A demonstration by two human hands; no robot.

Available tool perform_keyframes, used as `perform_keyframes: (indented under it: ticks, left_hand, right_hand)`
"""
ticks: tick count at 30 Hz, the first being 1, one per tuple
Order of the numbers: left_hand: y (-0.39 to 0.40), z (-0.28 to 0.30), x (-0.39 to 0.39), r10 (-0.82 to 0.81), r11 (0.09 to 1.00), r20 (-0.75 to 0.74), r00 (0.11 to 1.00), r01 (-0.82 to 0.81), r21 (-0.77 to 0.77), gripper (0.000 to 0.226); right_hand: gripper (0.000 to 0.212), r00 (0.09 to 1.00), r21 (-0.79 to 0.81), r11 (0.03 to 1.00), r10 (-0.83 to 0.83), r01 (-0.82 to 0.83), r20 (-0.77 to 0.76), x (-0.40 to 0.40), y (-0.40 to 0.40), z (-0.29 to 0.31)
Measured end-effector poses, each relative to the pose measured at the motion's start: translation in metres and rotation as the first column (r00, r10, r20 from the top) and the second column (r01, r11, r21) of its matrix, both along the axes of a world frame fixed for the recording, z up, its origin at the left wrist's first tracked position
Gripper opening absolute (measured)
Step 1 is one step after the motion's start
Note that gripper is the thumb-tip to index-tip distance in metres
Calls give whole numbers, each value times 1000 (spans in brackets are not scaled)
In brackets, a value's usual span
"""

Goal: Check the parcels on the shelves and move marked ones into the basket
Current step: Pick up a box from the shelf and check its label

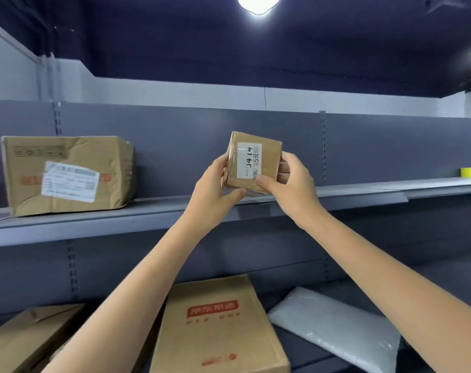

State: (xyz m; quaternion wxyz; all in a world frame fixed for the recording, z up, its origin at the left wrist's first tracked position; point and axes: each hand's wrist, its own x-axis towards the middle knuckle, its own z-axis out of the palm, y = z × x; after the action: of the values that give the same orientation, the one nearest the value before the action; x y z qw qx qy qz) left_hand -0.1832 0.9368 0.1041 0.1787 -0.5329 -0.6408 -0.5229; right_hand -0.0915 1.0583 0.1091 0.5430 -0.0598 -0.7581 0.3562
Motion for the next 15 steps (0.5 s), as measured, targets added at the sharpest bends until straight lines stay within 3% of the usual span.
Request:
perform_keyframes:
  ticks: [6,12,15]
  left_hand:
    - [-80,-24,-14,2,998,-57,998,2,66,64]
    - [-136,-25,-22,29,996,-141,990,-17,86,65]
    - [-154,-16,-21,1,996,-151,989,12,84,62]
  right_hand:
    - [67,1000,113,994,1,-2,7,-3,-77,-16]
    - [118,984,235,969,40,-81,176,-4,-122,-14]
    - [117,983,345,938,-70,6,173,-4,-138,-9]
